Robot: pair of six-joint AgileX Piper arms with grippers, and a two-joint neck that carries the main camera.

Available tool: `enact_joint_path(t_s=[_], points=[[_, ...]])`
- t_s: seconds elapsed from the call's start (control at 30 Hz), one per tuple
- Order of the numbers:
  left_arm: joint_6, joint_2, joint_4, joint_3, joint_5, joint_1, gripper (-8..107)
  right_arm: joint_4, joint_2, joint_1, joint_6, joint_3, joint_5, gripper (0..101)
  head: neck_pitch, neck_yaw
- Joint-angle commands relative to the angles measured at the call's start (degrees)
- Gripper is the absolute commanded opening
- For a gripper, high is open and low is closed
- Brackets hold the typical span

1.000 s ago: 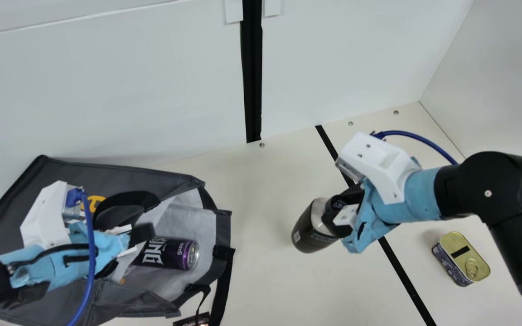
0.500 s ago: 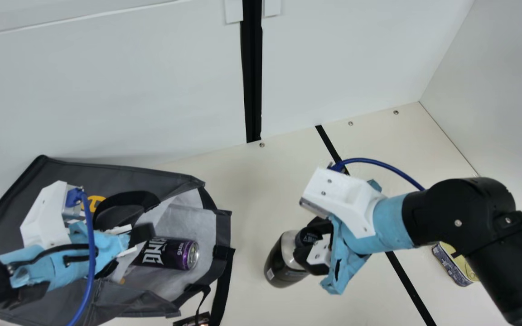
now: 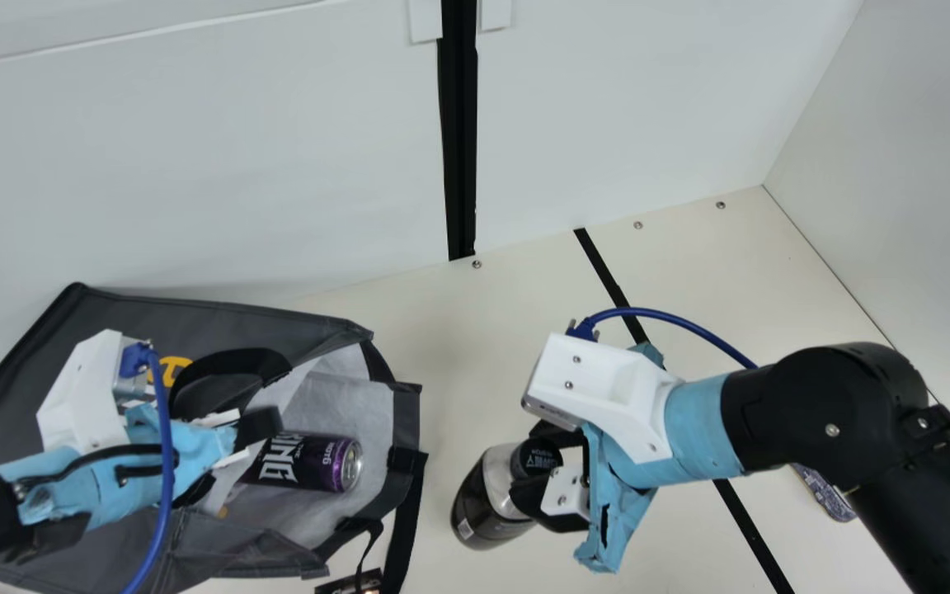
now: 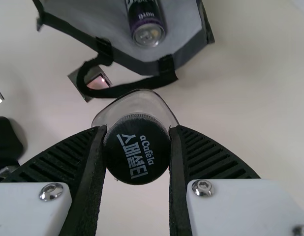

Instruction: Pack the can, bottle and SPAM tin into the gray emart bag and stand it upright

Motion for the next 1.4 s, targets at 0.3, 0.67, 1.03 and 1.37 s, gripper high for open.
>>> enact_joint_path(t_s=[0.3, 0.67, 1.03, 1.37], points=[[0.0, 0.0, 0.0, 0.0, 0.0, 0.0, -8, 6.4, -1.0, 0.2, -2.1, -1.8, 0.0, 0, -1.3, 0.0], [0.0, 0.0, 0.0, 0.0, 0.0, 0.0, -8, 11.6, -0.5, -1.3, -3.7, -3.8, 0.0, 0, -1.3, 0.0], [0.0, 0.0, 0.0, 0.0, 0.0, 0.0, -8, 15.2, 1.8, -2.9, -5.8, -5.4, 0.0, 0, -1.3, 0.0], [0.0, 0.0, 0.0, 0.0, 0.0, 0.0, -8, 17.6, 4.3, -3.4, -7.2, -6.2, 0.0, 0, -1.3, 0.0]])
